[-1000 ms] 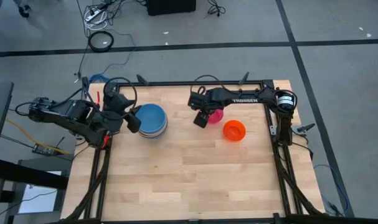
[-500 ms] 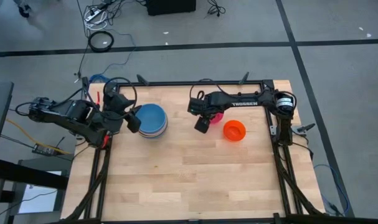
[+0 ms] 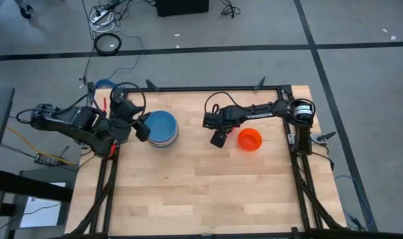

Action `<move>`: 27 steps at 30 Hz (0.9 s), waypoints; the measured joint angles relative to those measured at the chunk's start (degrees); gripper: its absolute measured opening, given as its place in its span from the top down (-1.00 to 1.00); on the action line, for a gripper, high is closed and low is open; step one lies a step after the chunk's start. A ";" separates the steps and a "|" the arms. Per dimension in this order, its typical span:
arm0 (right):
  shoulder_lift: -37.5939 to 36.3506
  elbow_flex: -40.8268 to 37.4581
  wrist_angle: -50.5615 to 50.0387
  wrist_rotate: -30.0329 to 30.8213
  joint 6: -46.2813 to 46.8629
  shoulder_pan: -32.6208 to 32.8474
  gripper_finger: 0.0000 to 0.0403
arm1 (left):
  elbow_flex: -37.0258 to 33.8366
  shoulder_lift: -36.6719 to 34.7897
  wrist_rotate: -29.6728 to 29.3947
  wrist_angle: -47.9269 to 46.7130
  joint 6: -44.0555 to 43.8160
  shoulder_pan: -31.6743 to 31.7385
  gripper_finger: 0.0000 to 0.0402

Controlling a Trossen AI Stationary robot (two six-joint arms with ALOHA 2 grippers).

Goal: Nest bowls inside each other
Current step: Stack the red bowl on top of the blue bowl

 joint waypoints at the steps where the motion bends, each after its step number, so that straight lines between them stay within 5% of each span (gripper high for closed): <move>1: 0.00 -0.73 0.69 0.00 0.00 -0.05 0.06 | 0.00 0.00 0.01 0.00 0.01 0.00 0.24; 8: 0.00 -4.84 4.80 0.23 -0.46 -0.75 0.18 | 0.00 0.00 0.01 -0.01 0.04 0.00 0.24; 16: 0.00 -6.13 6.29 1.24 -5.41 -1.93 0.94 | 0.00 0.00 0.01 -0.01 0.07 0.00 0.24; 27: 0.00 3.33 6.13 3.84 -8.93 0.56 1.00 | 0.00 0.00 0.01 -0.06 0.11 0.00 0.24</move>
